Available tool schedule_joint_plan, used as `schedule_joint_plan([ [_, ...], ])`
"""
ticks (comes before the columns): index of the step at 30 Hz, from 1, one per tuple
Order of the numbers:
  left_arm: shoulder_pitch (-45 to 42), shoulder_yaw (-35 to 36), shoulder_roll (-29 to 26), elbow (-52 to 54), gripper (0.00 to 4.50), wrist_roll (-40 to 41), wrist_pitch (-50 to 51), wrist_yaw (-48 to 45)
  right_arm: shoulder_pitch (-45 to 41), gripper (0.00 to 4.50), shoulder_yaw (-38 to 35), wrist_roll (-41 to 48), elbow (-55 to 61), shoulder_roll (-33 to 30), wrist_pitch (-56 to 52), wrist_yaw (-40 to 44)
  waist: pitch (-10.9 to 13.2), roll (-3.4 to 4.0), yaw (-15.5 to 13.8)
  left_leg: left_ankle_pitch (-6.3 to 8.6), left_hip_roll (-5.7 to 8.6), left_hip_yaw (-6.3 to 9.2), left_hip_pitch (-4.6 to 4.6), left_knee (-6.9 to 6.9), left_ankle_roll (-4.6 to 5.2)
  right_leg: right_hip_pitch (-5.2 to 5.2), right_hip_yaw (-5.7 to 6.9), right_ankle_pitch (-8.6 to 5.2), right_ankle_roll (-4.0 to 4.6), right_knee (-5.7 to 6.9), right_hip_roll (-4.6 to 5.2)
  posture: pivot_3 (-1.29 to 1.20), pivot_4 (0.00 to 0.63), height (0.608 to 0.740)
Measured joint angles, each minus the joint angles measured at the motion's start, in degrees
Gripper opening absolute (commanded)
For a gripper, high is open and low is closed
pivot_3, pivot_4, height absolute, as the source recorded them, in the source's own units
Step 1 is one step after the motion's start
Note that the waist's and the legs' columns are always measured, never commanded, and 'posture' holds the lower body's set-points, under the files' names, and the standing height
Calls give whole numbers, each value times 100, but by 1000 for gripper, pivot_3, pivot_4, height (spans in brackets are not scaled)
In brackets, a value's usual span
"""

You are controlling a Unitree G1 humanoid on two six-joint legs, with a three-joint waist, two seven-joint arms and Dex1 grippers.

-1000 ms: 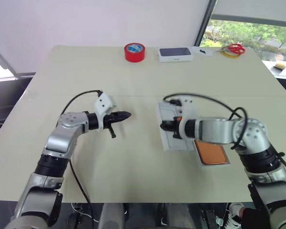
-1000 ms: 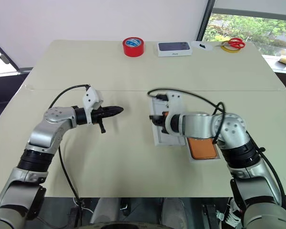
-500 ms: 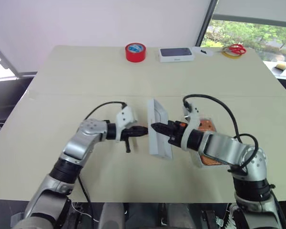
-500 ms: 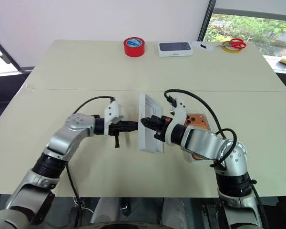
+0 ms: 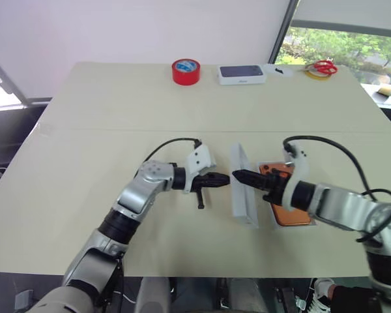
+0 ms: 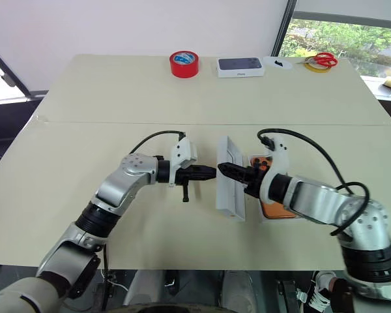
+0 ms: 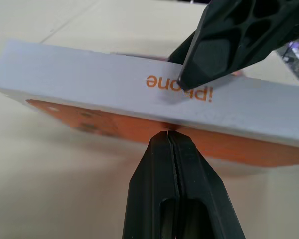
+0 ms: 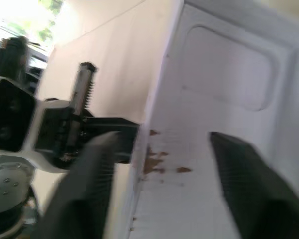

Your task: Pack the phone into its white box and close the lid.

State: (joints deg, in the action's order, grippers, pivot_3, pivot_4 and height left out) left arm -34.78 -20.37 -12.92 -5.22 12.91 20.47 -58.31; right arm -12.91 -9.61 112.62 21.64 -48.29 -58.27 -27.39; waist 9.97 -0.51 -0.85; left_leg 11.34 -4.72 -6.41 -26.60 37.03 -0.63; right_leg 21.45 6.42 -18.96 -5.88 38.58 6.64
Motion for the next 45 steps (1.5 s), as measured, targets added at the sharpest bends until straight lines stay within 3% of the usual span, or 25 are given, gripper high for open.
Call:
schedule_joint_plan([
  [6, -237, -146, 489, -400, 0, -83, -68, 101, 199, 2954, -420, -195, -114, -1246, -152, 528, 1, -3, 2, 1, -1, 3, 1, 1, 1, -3, 3, 0, 0, -5, -2, 0, 150, 730],
  [10, -433, -240, 748, -738, 0, -181, -195, 126, 575, 2954, -872, -1545, -329, -1853, -256, 1403, 0, -5, -8, 2, 1, 2, 1, 2, 3, -8, 4, 0, -1, -15, -2, 0, 150, 730],
  [13, -436, -292, 877, -912, 0, -236, -221, 145, 836, 2954, -932, -2613, -350, -1972, -237, 2048, 1, -4, 3, 2, 0, 2, 0, 0, 3, -6, 3, 1, -1, -16, -2, 0, 150, 730],
  [16, -435, -314, 1010, -980, 0, -240, -220, 197, 1052, 2094, -954, -3568, -312, -2056, -108, 2659, 1, -4, 10, 2, -1, 2, 2, -1, 3, -5, 3, 1, -1, -16, -4, 0, 150, 730],
  [20, -424, -283, 934, -930, 0, -231, -140, 255, 1161, 36, -1033, -4340, -260, -2039, -45, 3147, 1, -3, 10, 2, -2, 3, 3, -1, 3, -6, 3, 0, -1, -16, -5, 0, 150, 730],
  [30, -358, -224, 224, -589, 0, -235, 630, 70, 1377, 36, -659, -6219, 304, -2034, 239, 4112, 0, -2, -5, 2, 1, 5, 2, 1, 2, -8, 3, 0, -2, -17, -2, 0, 150, 730],
  [37, -542, -816, 518, -847, 0, -510, 745, -19, 1231, 36, -558, -6660, 413, -1795, 99, 4512, 1, -3, 3, 2, 2, 5, 3, 1, 2, -8, 3, 0, -2, -17, -2, 0, 150, 730],
  [45, -641, -865, 1012, -1193, 0, -664, 552, 66, 1234, 36, -462, -7015, 573, -1545, -114, 4783, 0, -3, 4, 2, 2, 6, 2, 1, 2, -8, 3, 0, -2, -17, -1, 0, 150, 730],
])
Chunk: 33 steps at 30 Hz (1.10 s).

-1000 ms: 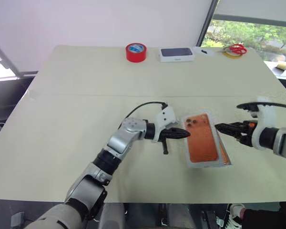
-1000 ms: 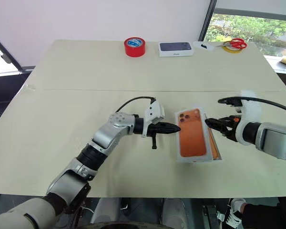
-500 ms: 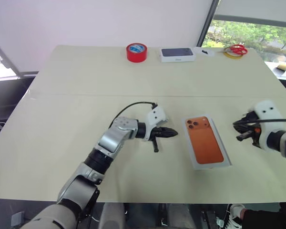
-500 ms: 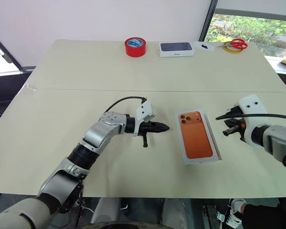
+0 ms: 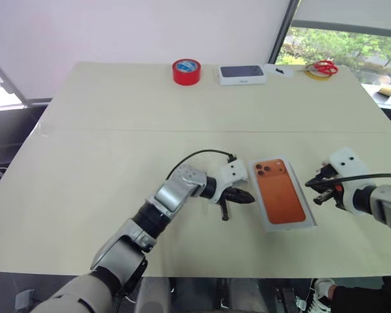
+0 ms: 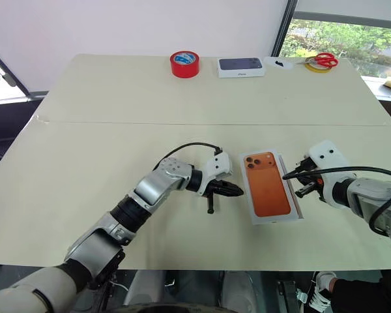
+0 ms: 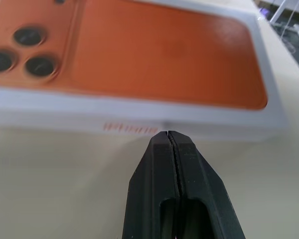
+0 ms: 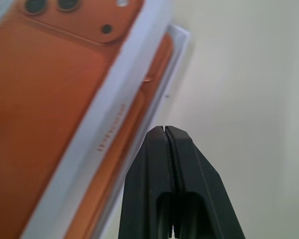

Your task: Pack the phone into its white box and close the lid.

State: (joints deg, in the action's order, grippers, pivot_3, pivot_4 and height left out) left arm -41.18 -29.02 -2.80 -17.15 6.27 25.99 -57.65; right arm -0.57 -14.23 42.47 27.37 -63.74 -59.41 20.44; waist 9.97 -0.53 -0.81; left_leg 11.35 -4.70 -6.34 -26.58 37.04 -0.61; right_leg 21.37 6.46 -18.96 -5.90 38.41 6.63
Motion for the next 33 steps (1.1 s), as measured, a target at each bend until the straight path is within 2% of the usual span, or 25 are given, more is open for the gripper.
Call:
schedule_joint_plan([
  [15, 255, 76, 293, 222, 0, 137, -44, 143, 59, 36, 0, -504, 115, 315, -153, 369, 0, 0, 2, 0, 0, 1, 2, 2, 0, -3, 0, 0, 0, 1, 0, 0, 150, 730],
  [23, 245, 281, -134, 447, 0, 328, 132, -140, 66, 36, -1, -792, 96, 427, -160, 473, -2, 2, 6, 0, 0, 1, 4, 1, -1, -3, 0, 0, 0, 3, -1, 0, 150, 730],
  [27, 213, 161, -450, 449, 0, 191, 94, -276, 64, 36, -1, -877, 92, 471, -160, 511, -2, 3, 0, 0, 0, 0, 5, 2, -1, -5, 0, 0, 0, 3, -1, 0, 150, 730],
  [33, 213, -195, -125, 138, 0, -132, -97, -102, 48, 36, -1, -995, 90, 534, -160, 586, -2, 2, -6, 0, 3, 0, 4, 5, 0, -6, 1, 0, 0, 2, 2, 0, 150, 730],
])
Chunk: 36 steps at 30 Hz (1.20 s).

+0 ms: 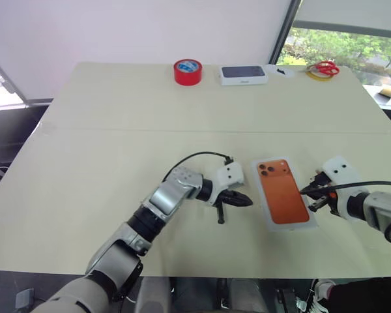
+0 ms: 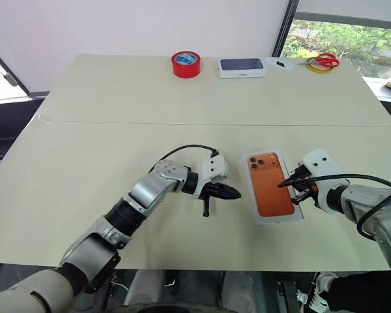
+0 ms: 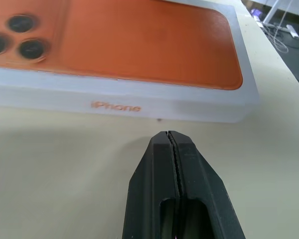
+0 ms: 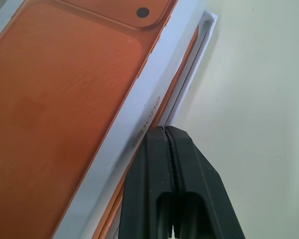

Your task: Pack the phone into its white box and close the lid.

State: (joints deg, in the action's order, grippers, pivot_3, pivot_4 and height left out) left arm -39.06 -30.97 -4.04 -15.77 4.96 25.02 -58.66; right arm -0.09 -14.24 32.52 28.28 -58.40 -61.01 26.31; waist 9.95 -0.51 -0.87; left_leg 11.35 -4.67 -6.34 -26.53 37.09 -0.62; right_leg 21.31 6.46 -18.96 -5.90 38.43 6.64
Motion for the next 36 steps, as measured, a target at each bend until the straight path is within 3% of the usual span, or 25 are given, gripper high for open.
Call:
schedule_joint_plan([
  [16, 1, 469, 541, -213, 0, 79, -74, 286, 46, 36, -107, -227, 18, 67, -174, 111, -1, 1, 12, 0, -1, 0, 1, 0, 0, 0, 0, 0, 0, 1, 0, 0, 150, 730],
  [31, 1, 495, 638, -213, 0, 79, -80, 358, 337, 36, -111, -592, 15, 75, -85, 280, -1, 1, 9, 0, -1, 0, 2, 0, 0, -1, 0, 0, 0, 2, -1, 0, 150, 730],
  [36, -1, 648, 629, -213, 0, 139, -65, 409, 497, 36, -483, -687, 50, 12, 19, 513, -1, 2, 8, 0, -1, 0, 2, 0, 0, -1, 0, 0, 0, 2, 0, 0, 150, 730],
])
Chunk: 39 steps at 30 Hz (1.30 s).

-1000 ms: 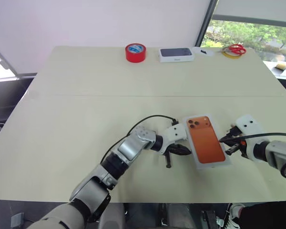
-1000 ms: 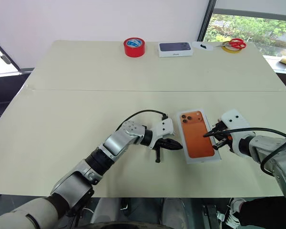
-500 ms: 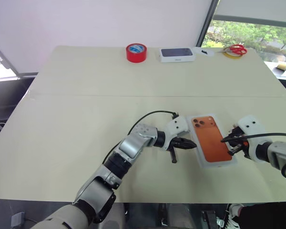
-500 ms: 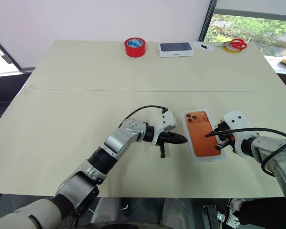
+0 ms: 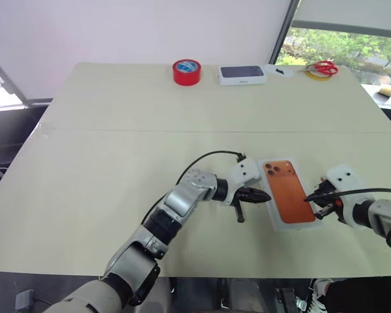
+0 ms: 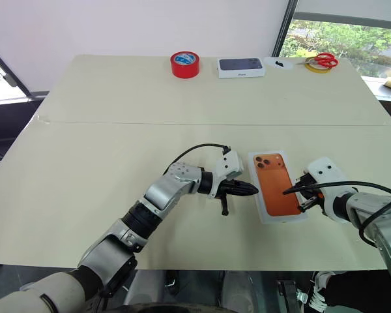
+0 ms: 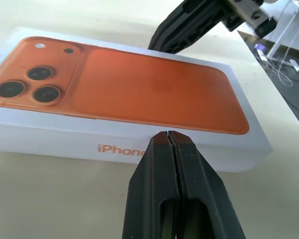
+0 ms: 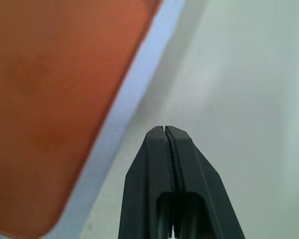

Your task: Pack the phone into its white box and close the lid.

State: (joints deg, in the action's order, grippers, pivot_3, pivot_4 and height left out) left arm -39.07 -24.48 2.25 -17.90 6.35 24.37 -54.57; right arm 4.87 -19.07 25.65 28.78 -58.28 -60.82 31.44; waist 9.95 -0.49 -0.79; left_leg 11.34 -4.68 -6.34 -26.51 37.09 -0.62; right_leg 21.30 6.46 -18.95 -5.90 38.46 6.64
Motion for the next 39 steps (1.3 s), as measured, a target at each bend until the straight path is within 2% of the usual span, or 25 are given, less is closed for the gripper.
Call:
schedule_joint_plan([
  [6, -325, 218, 228, -271, 0, -10, -40, 346, 539, 36, -796, 249, 623, -57, 186, 719, 0, -2, -26, 1, 3, 7, 1, 3, 1, -11, 4, 0, -1, -3, 0, 0, 150, 730],
  [9, -411, 21, 355, -582, 0, -231, -203, 498, 828, 36, -808, 321, 839, 98, 203, 850, 0, -2, -10, 1, 4, 9, 3, 2, 1, -12, 5, -1, -1, -3, 0, 0, 150, 730],
  [14, -483, -268, 399, -864, 0, -590, -567, 640, 1071, 36, -595, 219, 940, 425, 208, 611, -5, -1, 1, 1, 2, 11, 10, 2, 0, -17, 5, -1, -1, -3, -1, 0, 150, 730],
  [19, -437, -56, 259, -762, 0, -441, -481, 624, 960, 36, -584, 169, 961, 559, 248, 408, -6, -2, 17, 1, 1, 13, 10, 0, 0, -13, 4, -1, 0, 0, -2, 0, 150, 730],
  [25, -276, 982, -674, 58, 0, 13, -317, 673, 419, 36, -915, -76, 724, 1013, 1173, 132, -6, 0, 6, -2, -2, 8, 9, 0, -3, -11, 3, -1, -1, 5, -6, 0, 150, 730],
  [29, 55, 1890, -1711, 610, 0, 244, -155, 846, 56, 36, -1284, -12, 258, 1135, 1621, 202, -7, 1, 15, -8, -5, 8, 14, -4, -14, -11, 4, 0, -1, 11, -10, 0, 150, 730],
  [33, 581, 2613, -2558, 951, 0, 413, 56, 1029, -352, 36, -1288, 179, -141, 1250, 1763, 301, -6, 0, 10, -8, -4, 4, 13, -2, -13, -10, 3, 0, -1, 11, -9, 0, 150, 730],
  [39, 1407, 3320, -3170, 1433, 0, 692, 383, 1215, -468, 36, -987, 346, -432, 1304, 1838, 554, -5, -1, 2, -7, -4, 4, 12, -3, -12, -12, 4, -1, -1, 11, -6, 0, 150, 730],
])
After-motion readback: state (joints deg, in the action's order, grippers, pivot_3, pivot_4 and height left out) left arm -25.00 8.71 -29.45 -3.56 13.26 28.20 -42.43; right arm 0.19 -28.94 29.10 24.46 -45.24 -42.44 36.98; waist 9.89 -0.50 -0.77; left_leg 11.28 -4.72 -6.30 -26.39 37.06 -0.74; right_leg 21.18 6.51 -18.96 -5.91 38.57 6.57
